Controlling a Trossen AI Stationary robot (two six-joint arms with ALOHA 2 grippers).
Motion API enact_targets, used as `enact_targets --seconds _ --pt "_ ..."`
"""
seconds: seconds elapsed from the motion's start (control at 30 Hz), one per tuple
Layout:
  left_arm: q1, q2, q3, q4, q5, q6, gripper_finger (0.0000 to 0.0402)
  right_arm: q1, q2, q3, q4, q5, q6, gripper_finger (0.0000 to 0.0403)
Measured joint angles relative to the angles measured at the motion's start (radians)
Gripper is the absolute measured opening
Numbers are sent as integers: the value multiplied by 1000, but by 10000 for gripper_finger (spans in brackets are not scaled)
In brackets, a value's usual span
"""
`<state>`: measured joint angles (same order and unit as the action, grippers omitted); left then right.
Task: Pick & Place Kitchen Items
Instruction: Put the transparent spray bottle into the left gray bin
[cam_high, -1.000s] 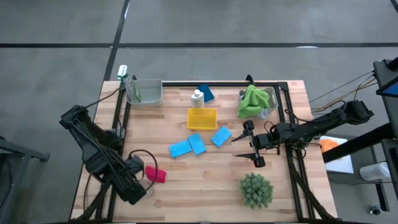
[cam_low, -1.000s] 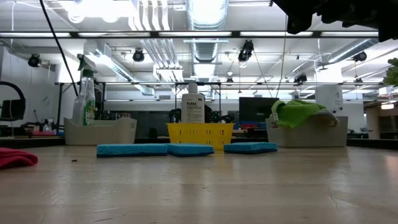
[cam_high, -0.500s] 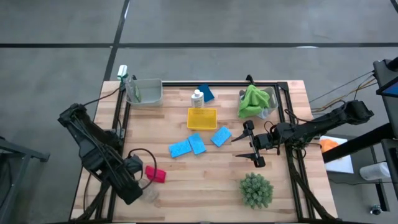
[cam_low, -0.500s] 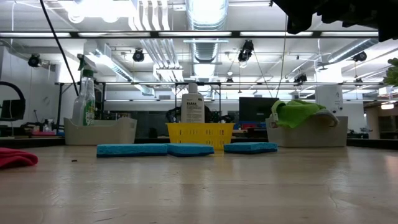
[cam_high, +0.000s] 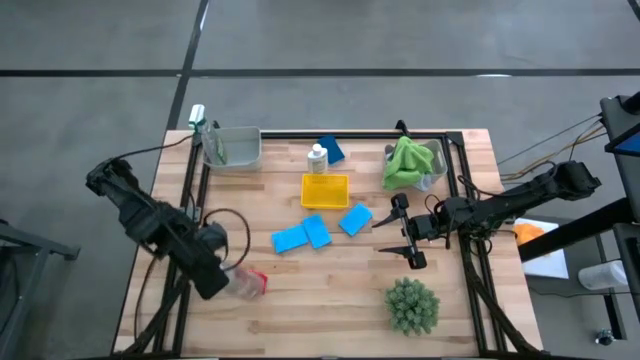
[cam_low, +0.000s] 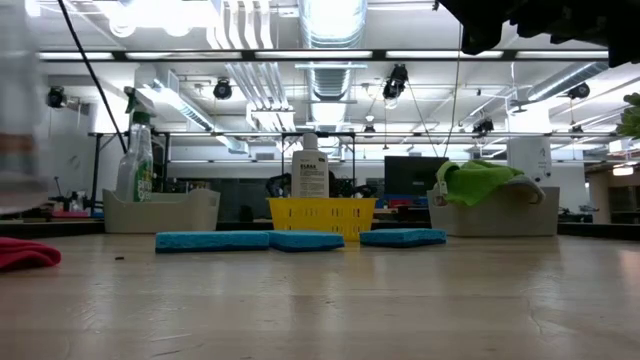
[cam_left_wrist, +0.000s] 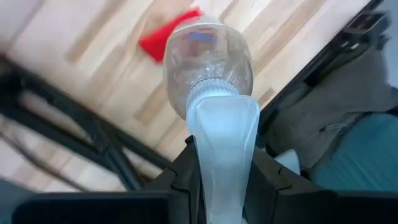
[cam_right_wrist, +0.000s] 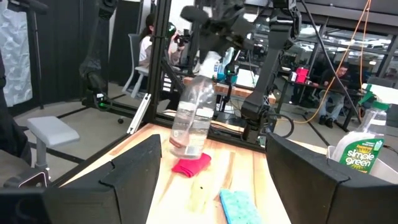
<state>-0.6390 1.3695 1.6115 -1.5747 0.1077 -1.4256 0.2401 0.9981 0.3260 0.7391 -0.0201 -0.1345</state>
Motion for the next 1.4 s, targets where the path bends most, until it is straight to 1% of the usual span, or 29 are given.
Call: enact_targets --seconds 0.2,0.4,0.63,0.77,0.83,1.03,1.13,1.2,1.33,1.4 --pt "179 -51 2 4 -37 166 79 0 0 0 0 0 0 283" --pt "412 -94 2 3 -101 339 79 0 0 0 0 0 1 283" --pt "723 -110 3 3 -98 577 79 0 0 0 0 0 1 283" --pt "903 -109 28 3 -74 708 79 0 0 0 0 0 1 283" --pt "989 -109 49 3 -58 767 78 0 0 0 0 0 1 283" --pt "1210 -104 142 3 -55 918 79 0 0 0 -8 0 1 283" --pt "1298 -88 179 4 -56 980 78 0 0 0 -13 0 1 283" --pt "1337 -74 192 4 -53 1019 78 0 0 0 -17 0 1 283" --pt "1363 -52 187 3 -45 1070 78 0 0 0 -21 0 1 283" --pt "1370 -45 183 2 -62 1089 78 0 0 0 -24 0 1 283"
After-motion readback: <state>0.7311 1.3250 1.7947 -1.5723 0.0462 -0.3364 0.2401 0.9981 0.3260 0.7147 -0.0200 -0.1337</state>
